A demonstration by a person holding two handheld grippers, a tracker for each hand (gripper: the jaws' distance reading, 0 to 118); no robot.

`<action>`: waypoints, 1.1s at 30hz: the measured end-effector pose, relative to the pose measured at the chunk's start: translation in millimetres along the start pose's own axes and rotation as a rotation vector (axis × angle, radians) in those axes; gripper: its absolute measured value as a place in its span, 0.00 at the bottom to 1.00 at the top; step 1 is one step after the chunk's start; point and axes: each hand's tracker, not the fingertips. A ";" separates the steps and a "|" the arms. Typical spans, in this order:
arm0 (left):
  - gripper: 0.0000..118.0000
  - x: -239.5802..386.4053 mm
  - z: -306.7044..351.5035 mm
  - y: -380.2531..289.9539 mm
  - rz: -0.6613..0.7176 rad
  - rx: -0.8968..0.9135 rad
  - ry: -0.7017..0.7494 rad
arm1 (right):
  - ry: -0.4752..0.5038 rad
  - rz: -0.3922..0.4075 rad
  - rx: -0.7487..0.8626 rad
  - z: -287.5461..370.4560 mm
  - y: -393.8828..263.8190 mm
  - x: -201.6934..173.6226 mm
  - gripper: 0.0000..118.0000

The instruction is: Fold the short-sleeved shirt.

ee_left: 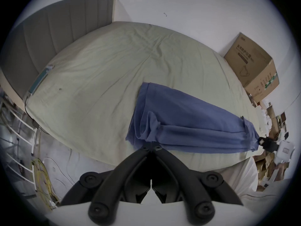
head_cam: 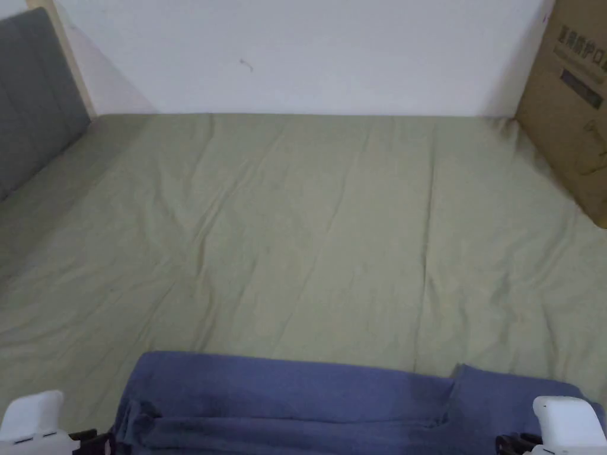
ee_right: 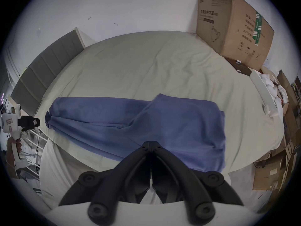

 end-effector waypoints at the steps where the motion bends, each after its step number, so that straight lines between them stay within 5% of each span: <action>1: 0.00 -7.1 0.4 -0.1 0.017 0.014 -0.008 | 0.017 0.003 -0.001 -3.0 2.2 -1.4 0.00; 2: 0.10 -13.5 0.2 0.3 0.040 0.022 -0.018 | 0.016 0.003 0.005 -4.5 3.6 -3.3 0.00; 6: 0.78 -31.2 -4.6 5.3 0.128 0.009 -0.051 | 0.035 0.018 0.028 -8.8 11.7 -15.0 0.00; 8: 0.90 -31.6 -10.3 8.1 0.137 0.010 -0.040 | 0.054 0.024 0.015 -14.3 16.1 -19.3 0.00; 11: 0.91 -34.2 -24.2 13.4 0.173 0.004 -0.096 | 0.054 0.031 0.006 -21.2 17.6 -25.5 0.00; 20: 0.89 -52.6 -79.8 9.0 0.479 -0.039 -0.338 | 0.058 0.055 -0.041 -24.0 13.0 -38.0 0.00; 21: 0.77 -54.3 -76.1 8.0 0.488 -0.015 -0.350 | 0.059 0.052 -0.046 -23.6 12.7 -36.9 0.00; 23: 0.07 -50.8 -73.6 10.4 0.430 -0.013 -0.238 | 0.054 0.046 -0.054 -25.2 12.6 -34.7 0.00; 33: 0.07 -47.8 -57.9 22.4 0.490 -0.008 -0.313 | 0.020 -0.022 -0.070 -24.2 8.2 -9.5 0.00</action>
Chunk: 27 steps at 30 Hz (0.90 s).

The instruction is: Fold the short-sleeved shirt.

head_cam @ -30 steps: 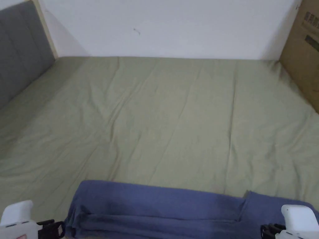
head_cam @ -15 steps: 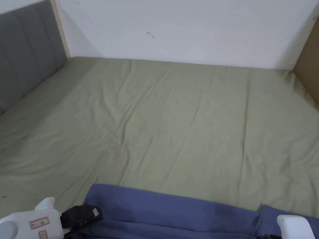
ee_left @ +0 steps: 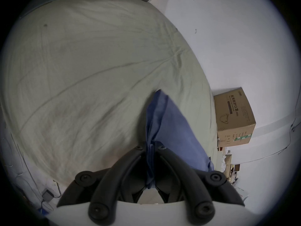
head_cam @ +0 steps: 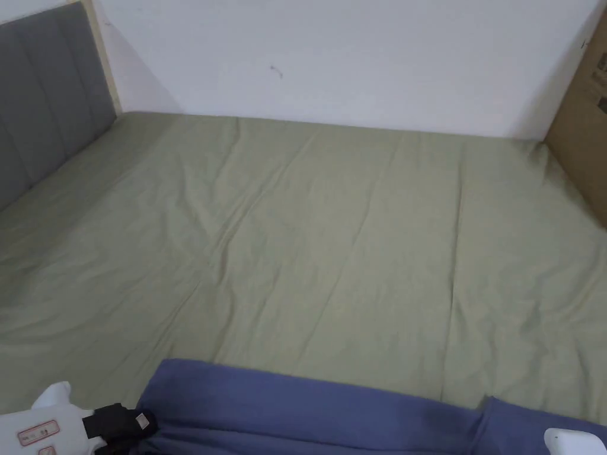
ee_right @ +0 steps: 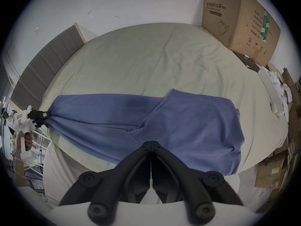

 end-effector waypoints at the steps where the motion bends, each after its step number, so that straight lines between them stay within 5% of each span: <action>1: 0.07 12.3 4.1 -0.1 -0.020 0.016 -0.006 | -0.001 -0.010 0.003 1.5 -1.0 3.7 0.00; 7: 0.07 114.5 14.0 -3.9 -0.287 0.062 -0.067 | -0.008 -0.078 0.025 9.9 -6.9 27.5 0.00; 13: 0.07 231.2 -17.6 -66.5 -0.627 -0.084 -0.191 | -0.021 -0.161 0.041 14.4 -16.8 57.1 0.00; 20: 0.08 254.2 -108.2 -169.7 -0.790 -0.355 -0.178 | -0.047 -0.251 0.032 19.1 -36.3 87.6 0.00; 21: 0.17 251.6 -120.5 -177.8 -0.821 -0.368 -0.152 | -0.050 -0.255 0.029 19.7 -38.7 92.2 0.00; 22: 0.39 242.1 -134.9 -182.0 -0.814 -0.381 -0.112 | -0.053 -0.261 0.025 20.6 -40.6 95.5 0.00; 23: 0.82 238.6 -145.3 -186.2 -0.800 -0.383 -0.059 | -0.058 -0.267 0.023 21.9 -42.8 98.8 0.00; 24: 0.97 237.5 -150.2 -187.9 -0.782 -0.397 -0.001 | -0.063 -0.272 0.022 23.3 -44.2 102.2 0.00; 27: 0.94 231.7 -133.8 -173.5 -0.701 -0.348 -0.121 | -0.071 -0.293 0.032 29.7 -48.9 109.3 0.00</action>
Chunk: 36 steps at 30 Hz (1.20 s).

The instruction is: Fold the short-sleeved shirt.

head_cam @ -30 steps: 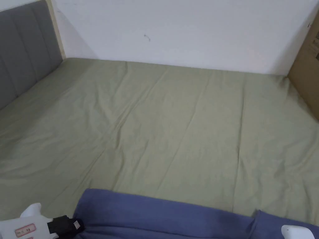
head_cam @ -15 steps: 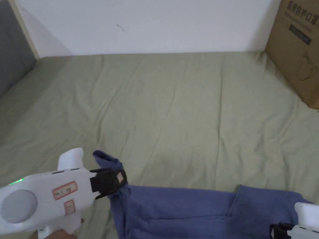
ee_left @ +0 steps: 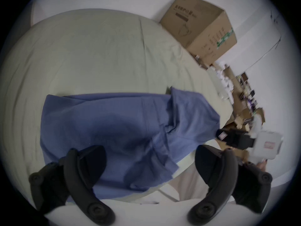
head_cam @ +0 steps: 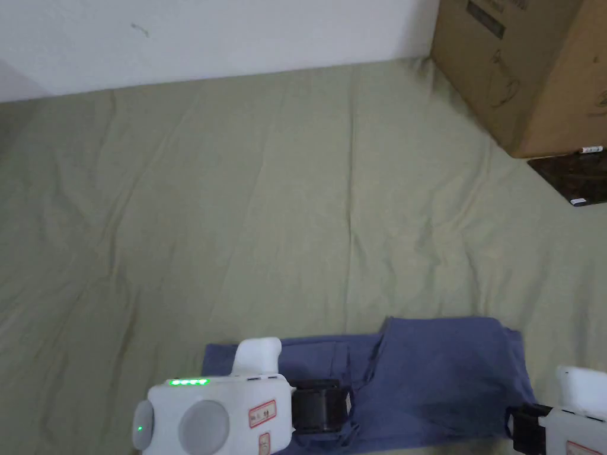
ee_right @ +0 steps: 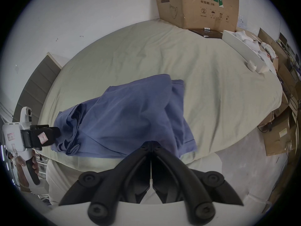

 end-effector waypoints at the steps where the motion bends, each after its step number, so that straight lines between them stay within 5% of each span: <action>1: 0.94 -3.0 8.2 4.3 0.024 0.011 -0.021 | 0.003 -0.007 0.000 0.6 0.5 2.2 0.00; 4: 0.90 -3.9 41.8 13.1 0.087 0.106 -0.089 | 0.006 -0.014 0.005 1.2 0.4 3.0 0.00; 5: 0.75 -10.6 48.3 14.2 0.111 0.139 -0.107 | 0.005 -0.013 0.006 1.0 0.4 2.6 0.00; 8: 0.01 -32.6 55.0 11.8 0.183 0.183 -0.033 | 0.022 -0.015 0.013 3.0 -1.3 -0.8 0.00; 12: 0.01 -40.1 30.6 -1.0 0.101 0.078 0.086 | 0.044 0.005 0.039 9.2 -1.5 -13.3 0.00; 18: 0.01 -9.5 -18.2 -26.1 -0.031 -0.156 -0.003 | 0.063 0.008 0.054 9.1 1.9 -20.3 0.00; 24: 0.00 8.9 -27.4 -30.4 -0.094 -0.170 -0.035 | 0.071 0.020 0.047 7.2 0.7 -21.8 0.00; 31: 0.00 -4.9 27.5 -11.1 -0.023 -0.038 -0.177 | 0.061 0.038 0.033 3.6 5.6 -25.1 0.00; 36: 0.01 -70.7 79.2 -3.6 0.153 0.141 -0.204 | 0.068 0.070 0.033 4.5 8.4 -37.7 0.00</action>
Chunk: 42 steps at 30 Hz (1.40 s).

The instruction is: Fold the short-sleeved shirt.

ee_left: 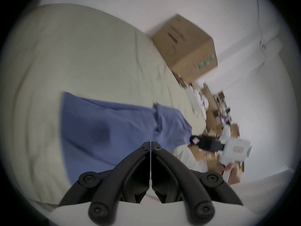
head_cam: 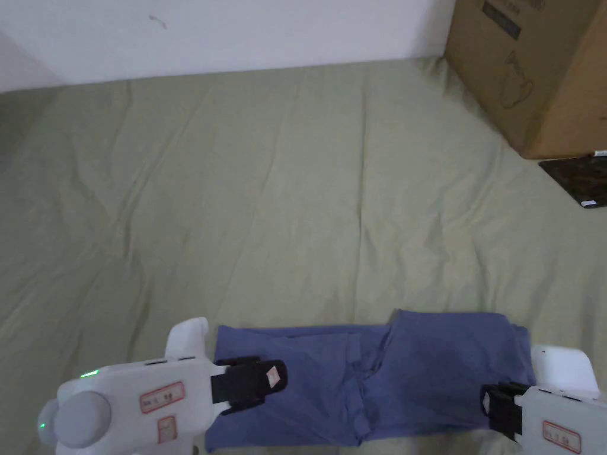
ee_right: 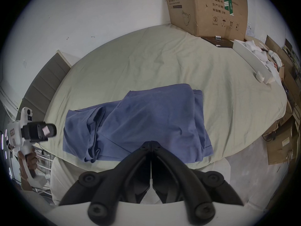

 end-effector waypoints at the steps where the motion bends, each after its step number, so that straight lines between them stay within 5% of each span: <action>1: 0.01 -13.5 9.5 1.9 0.034 0.020 0.020 | 0.002 0.008 -0.001 0.2 0.6 -2.9 0.00; 2: 0.06 -27.6 17.4 2.9 0.052 0.031 0.037 | 0.005 0.017 0.000 0.0 1.0 -6.2 0.00; 5: 0.49 -66.3 28.0 -0.3 0.089 0.016 0.083 | 0.013 0.040 -0.009 -3.7 2.9 -15.4 0.00; 13: 0.57 -124.5 2.4 -30.9 0.315 -0.007 -0.080 | 0.013 0.098 -0.029 -7.8 12.1 -35.7 0.00; 18: 0.51 -130.5 -17.1 -35.5 0.481 0.068 -0.238 | 0.001 0.128 -0.035 -9.0 18.0 -42.6 0.00; 19: 0.39 -125.3 -22.2 -34.5 0.458 0.045 -0.246 | 0.000 0.129 -0.037 -10.1 18.4 -43.8 0.00; 20: 0.13 -121.8 -26.5 -32.8 0.449 0.011 -0.220 | 0.000 0.128 -0.040 -11.1 18.4 -44.6 0.00; 21: 0.11 -119.3 -32.6 -32.1 0.406 -0.061 -0.169 | 0.000 0.129 -0.047 -11.9 18.2 -46.0 0.00; 31: 0.08 -138.4 13.8 10.7 0.337 -0.021 -0.130 | -0.013 0.167 -0.084 -22.1 23.0 -59.9 0.00; 42: 0.08 -179.0 150.0 40.3 0.304 0.063 0.231 | -0.001 0.181 -0.087 -32.9 22.8 -65.9 0.00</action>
